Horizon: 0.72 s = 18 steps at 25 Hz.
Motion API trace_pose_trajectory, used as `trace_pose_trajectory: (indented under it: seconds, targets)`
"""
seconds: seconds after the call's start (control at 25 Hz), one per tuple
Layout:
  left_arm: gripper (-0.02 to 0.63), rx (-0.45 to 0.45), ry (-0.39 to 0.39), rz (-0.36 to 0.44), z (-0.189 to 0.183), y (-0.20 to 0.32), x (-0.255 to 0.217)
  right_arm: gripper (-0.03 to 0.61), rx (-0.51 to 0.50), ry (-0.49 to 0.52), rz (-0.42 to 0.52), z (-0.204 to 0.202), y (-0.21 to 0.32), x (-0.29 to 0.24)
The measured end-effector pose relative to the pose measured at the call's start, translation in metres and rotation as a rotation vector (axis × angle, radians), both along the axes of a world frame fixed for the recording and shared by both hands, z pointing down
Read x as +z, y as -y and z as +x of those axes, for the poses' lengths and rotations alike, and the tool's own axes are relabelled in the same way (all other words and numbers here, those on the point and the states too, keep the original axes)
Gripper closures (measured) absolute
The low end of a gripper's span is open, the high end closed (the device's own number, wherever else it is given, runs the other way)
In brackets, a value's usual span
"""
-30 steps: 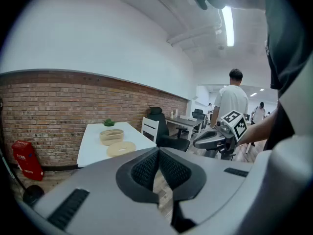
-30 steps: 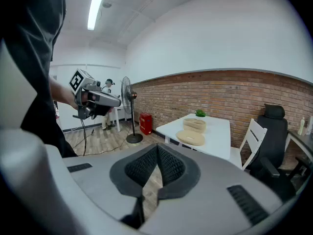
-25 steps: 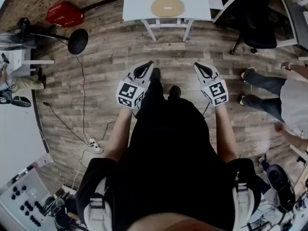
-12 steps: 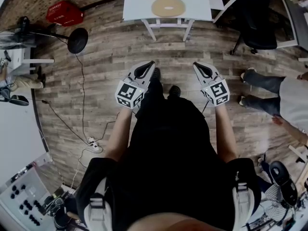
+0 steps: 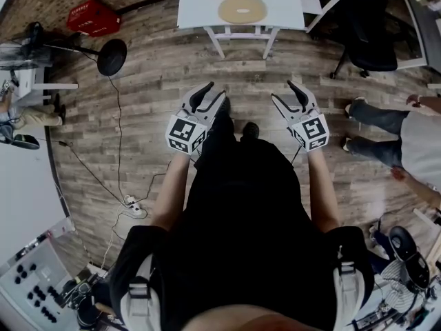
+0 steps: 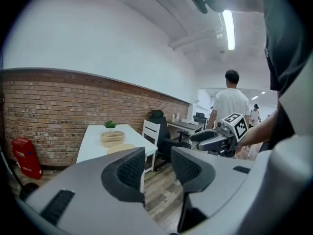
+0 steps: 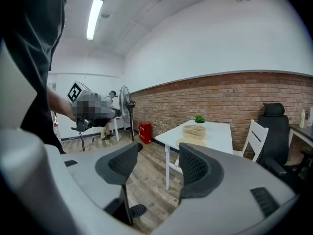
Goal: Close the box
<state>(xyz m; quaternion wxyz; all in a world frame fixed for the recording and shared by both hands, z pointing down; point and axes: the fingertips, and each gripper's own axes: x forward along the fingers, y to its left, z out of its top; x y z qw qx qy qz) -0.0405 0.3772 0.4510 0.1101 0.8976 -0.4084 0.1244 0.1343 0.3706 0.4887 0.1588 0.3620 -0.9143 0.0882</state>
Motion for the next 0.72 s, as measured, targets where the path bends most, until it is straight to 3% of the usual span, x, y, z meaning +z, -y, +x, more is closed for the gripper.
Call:
trace_pose_trajectory:
  seconds: [0.24,0.72]
  targets:
    - [0.312,-0.025,0.026,-0.001,-0.006,0.003,0.004,0.219,0.008,0.0,0.01,0.0,0.0,0.0]
    - [0.304,-0.014,0.01,-0.014,-0.011,0.01,0.006,0.204,0.014,0.016,-0.026,-0.005,0.011,0.004]
